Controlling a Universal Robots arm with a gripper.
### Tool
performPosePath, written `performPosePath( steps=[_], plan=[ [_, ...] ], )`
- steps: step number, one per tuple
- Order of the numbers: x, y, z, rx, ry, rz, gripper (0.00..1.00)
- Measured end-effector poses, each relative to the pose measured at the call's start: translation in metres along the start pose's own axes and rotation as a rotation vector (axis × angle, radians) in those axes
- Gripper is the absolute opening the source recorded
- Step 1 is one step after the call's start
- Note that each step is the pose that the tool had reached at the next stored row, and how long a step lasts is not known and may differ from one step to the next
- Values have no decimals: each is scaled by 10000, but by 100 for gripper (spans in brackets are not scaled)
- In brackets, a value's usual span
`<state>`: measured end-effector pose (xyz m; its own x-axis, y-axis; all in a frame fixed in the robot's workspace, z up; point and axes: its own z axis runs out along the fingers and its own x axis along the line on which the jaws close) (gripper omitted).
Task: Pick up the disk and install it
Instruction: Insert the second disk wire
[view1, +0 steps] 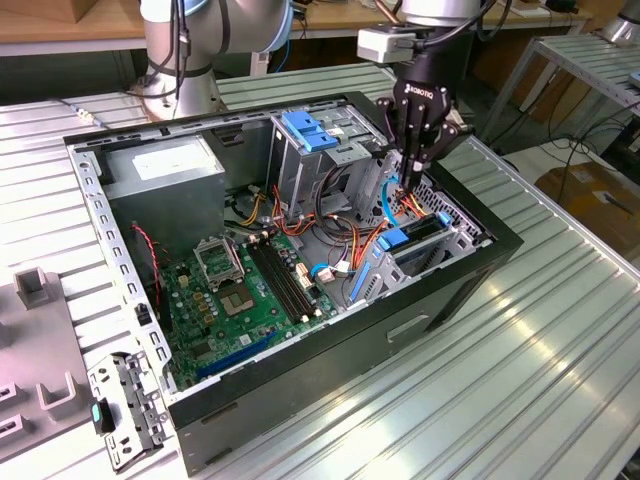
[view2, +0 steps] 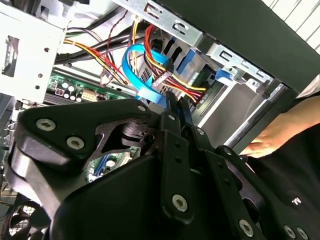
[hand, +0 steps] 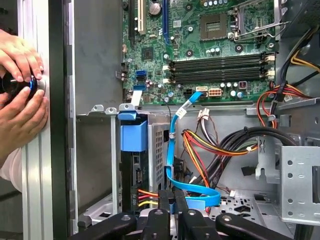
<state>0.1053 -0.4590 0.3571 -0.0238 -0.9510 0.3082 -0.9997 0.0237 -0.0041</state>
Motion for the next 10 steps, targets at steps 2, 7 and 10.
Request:
performPosePath(
  steps=[2, 7, 10],
  plan=[
    [14, 26, 5, 40, -1, -13, 16],
    [43, 99, 14, 127, -7, -1, 16],
    [74, 100, 25, 159, -72, 1, 16]
  ],
)
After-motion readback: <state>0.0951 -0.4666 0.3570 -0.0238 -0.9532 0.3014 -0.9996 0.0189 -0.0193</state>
